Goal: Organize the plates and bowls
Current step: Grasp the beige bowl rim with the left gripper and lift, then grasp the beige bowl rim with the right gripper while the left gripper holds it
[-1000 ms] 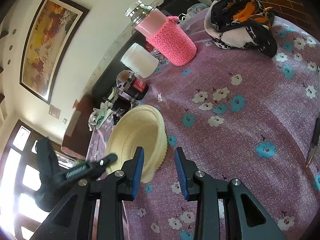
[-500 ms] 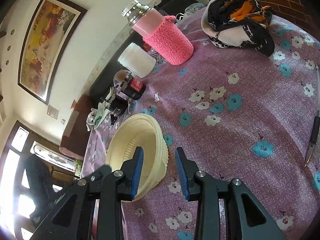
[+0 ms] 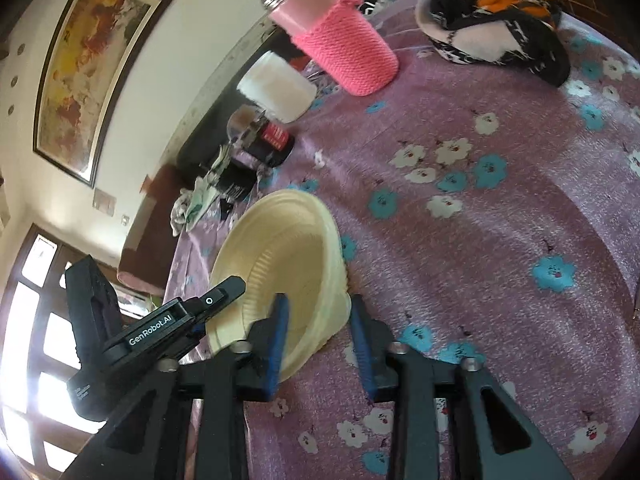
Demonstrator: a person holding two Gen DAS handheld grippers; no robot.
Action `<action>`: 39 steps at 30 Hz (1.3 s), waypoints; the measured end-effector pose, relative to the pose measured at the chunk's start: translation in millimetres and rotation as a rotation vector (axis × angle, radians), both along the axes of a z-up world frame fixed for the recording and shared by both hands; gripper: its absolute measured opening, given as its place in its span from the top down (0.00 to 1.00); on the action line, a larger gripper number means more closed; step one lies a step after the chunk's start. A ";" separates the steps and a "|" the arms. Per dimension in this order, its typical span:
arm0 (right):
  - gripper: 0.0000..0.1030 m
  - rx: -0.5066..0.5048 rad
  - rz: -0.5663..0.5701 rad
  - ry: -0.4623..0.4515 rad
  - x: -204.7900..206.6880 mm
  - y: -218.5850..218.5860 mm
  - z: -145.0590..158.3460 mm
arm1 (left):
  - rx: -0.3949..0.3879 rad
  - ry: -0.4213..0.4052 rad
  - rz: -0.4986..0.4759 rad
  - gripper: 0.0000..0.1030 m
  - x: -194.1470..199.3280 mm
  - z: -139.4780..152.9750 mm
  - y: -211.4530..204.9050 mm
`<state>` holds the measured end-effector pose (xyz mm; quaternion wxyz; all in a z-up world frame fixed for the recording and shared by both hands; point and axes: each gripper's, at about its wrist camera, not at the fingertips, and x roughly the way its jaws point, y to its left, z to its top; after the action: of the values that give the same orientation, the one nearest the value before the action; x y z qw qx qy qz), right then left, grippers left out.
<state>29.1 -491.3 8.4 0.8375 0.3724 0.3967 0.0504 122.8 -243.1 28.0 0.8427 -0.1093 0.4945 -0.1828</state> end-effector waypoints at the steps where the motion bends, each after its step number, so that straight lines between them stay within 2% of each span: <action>1: 0.77 -0.023 0.000 -0.004 -0.4 1.5 2.0 | 0.011 -0.009 -0.001 0.77 -3.3 2.5 -0.4; 10: 0.77 -0.050 0.023 -0.083 -8.4 5.8 19.4 | 0.081 -0.078 -0.016 0.77 -41.3 23.7 8.9; 17: 0.77 -0.088 0.119 -0.168 -18.1 31.0 37.3 | 0.092 -0.094 -0.007 0.76 -78.0 33.8 37.6; 22: 0.77 -0.097 0.164 -0.128 -37.4 53.2 37.0 | 0.075 -0.120 -0.009 0.76 -114.1 45.9 62.2; 24: 0.77 -0.124 0.175 -0.118 -54.0 62.9 37.8 | 0.066 -0.134 -0.030 0.73 -131.0 50.5 67.9; 26: 0.77 -0.127 0.183 -0.113 -73.1 68.7 38.2 | 0.061 -0.147 -0.055 0.67 -149.5 52.7 71.4; 29: 0.77 -0.115 0.188 -0.108 -103.9 74.3 37.0 | 0.062 -0.155 -0.094 0.66 -177.9 47.7 76.6; 32: 0.77 -0.106 0.186 -0.105 -126.8 77.7 33.9 | 0.047 -0.122 -0.111 0.66 -192.7 35.7 83.7; 35: 0.77 -0.096 0.201 -0.105 -143.4 82.4 31.9 | 0.060 -0.096 -0.130 0.66 -207.0 20.3 88.7; 39: 0.77 -0.133 0.219 -0.101 -154.7 94.2 27.0 | 0.083 -0.081 -0.129 0.66 -215.9 3.9 95.5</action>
<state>-125.6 -397.1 35.4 0.8686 0.2676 0.3950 0.1339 -93.1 -147.6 31.9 0.8522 -0.0348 0.4733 -0.2205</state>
